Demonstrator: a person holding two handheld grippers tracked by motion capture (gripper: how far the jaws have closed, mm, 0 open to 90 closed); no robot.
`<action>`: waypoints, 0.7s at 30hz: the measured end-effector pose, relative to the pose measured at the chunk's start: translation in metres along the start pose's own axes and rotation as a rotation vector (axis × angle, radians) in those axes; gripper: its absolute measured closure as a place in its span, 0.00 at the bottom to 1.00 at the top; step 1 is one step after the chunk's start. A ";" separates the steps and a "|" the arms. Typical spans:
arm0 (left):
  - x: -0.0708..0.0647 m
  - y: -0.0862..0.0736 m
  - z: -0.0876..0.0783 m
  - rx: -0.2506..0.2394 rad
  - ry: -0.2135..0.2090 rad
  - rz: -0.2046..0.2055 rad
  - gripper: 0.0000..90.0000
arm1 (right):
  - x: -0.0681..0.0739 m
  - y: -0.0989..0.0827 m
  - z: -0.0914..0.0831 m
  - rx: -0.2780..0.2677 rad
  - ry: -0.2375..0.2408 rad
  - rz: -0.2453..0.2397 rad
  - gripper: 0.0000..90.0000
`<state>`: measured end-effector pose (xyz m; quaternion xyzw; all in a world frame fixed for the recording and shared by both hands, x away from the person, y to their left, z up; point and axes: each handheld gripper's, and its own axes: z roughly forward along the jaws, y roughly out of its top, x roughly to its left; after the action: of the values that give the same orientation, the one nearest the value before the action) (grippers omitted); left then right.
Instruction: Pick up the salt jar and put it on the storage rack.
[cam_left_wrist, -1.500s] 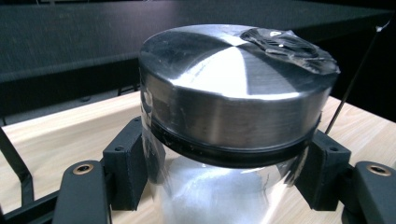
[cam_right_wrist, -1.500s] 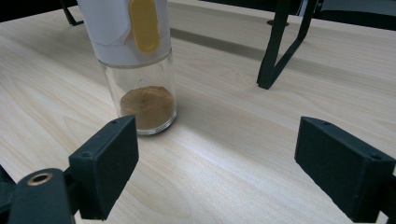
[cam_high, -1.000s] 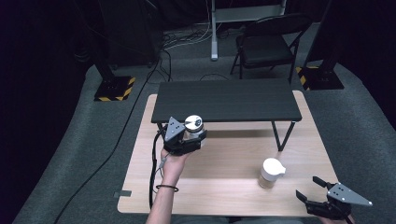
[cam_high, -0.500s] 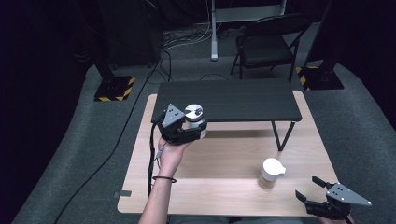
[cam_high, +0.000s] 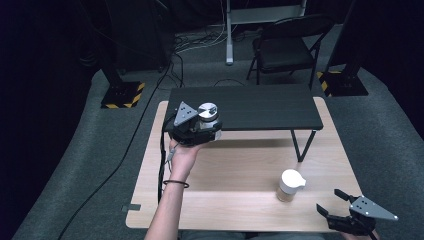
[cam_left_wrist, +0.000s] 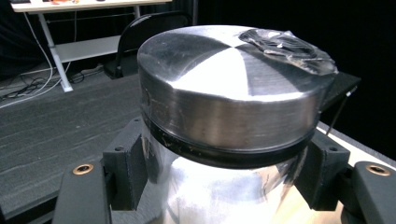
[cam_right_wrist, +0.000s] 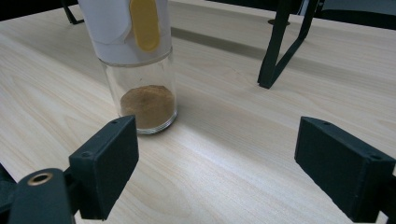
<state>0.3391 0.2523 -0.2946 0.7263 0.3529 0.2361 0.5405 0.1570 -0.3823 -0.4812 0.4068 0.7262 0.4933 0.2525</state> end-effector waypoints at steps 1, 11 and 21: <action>0.000 0.002 0.001 0.003 0.008 0.004 0.33 | 0.000 0.000 0.000 0.000 0.000 0.001 0.14; 0.003 0.016 0.021 0.027 0.053 0.015 0.33 | 0.000 0.000 0.000 0.001 -0.001 0.002 0.14; 0.009 0.016 0.038 0.023 0.085 -0.033 0.33 | -0.001 -0.001 -0.001 -0.002 -0.002 0.005 0.14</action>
<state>0.3766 0.2327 -0.2918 0.7159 0.3902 0.2537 0.5205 0.1570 -0.3839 -0.4817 0.4087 0.7246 0.4942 0.2523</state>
